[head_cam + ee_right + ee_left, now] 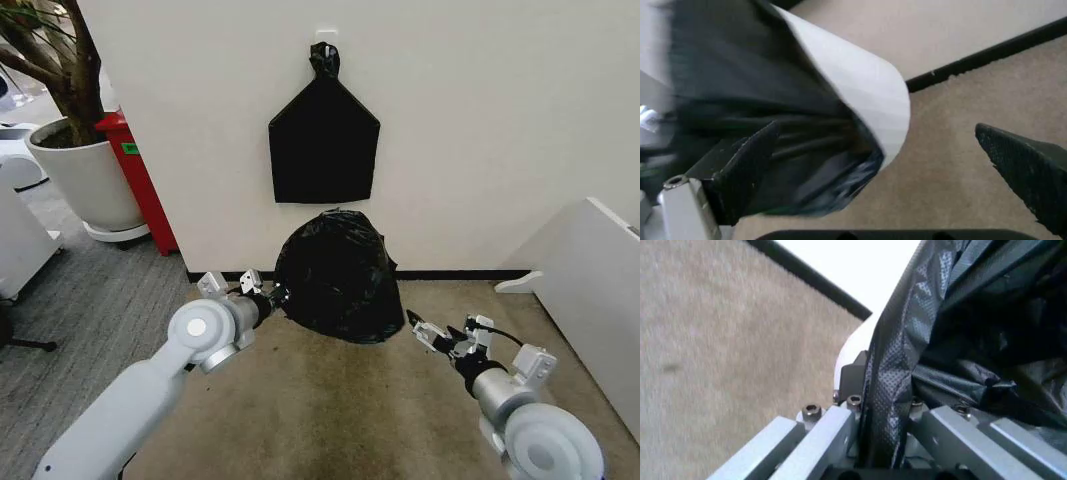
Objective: Place the garbage bag over the trash bin.
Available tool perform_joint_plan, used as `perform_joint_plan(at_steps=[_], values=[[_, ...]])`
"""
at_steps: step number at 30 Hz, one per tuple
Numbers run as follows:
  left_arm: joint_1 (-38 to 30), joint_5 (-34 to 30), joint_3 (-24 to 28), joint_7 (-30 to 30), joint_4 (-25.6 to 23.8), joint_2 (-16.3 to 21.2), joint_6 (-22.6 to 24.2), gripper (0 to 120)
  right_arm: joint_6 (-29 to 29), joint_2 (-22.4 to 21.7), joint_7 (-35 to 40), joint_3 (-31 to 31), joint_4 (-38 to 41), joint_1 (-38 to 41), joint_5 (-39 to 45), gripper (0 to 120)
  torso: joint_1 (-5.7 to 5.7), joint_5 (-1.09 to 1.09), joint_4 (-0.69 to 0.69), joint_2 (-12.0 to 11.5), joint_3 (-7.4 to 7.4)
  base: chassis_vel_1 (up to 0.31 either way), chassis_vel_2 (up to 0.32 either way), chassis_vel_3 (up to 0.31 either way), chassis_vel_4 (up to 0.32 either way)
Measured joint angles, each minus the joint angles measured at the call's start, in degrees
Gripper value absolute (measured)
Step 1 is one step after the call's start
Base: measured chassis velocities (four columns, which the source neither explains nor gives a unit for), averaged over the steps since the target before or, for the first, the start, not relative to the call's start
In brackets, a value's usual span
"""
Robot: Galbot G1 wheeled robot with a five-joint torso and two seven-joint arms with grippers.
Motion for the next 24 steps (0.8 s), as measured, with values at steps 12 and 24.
perform_joint_plan(at_steps=[12,24], values=[[3.16,35.17,4.18,28.56,9.46,2.86,-11.39,0,-0.59,-7.46,5.91,14.16,6.42,3.07,24.43,100,0.00,0.01,0.04,0.00,0.01,0.000,0.000,0.000,0.000],[4.39,52.74,5.83,42.96,9.99,4.59,-21.37,0,-6.01,-22.00,1.47,15.53,5.29,14.33,38.52,100,0.00,0.01,0.03,0.00,0.01,0.000,0.000,0.000,0.000]])
